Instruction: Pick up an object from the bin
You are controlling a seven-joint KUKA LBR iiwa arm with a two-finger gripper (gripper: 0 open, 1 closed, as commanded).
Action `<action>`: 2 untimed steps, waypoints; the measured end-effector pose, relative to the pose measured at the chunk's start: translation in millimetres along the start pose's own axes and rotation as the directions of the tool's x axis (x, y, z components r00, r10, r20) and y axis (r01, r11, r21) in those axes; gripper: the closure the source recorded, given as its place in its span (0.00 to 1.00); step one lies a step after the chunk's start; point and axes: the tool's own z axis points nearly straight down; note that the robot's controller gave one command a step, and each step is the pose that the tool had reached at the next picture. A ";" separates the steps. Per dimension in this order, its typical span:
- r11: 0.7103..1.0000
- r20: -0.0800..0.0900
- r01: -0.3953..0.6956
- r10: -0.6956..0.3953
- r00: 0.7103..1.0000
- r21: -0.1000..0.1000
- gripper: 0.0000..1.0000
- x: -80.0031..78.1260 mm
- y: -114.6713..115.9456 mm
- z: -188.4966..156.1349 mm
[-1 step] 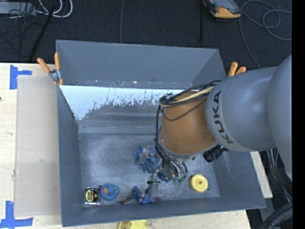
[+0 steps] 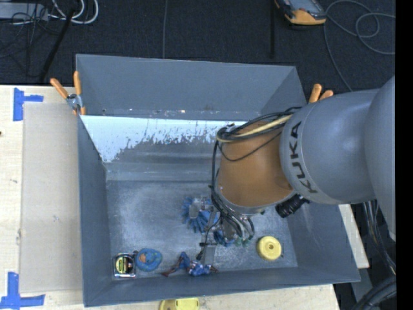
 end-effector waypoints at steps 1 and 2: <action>1.000 0.027 0.021 -0.021 0.999 -0.004 0.00 18.5 -15.4 65.6; 0.999 0.005 0.038 -0.038 0.999 0.000 0.00 23.2 -20.8 29.1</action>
Offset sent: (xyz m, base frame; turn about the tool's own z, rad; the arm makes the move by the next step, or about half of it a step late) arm -0.0240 -0.0213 -0.0301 -0.0390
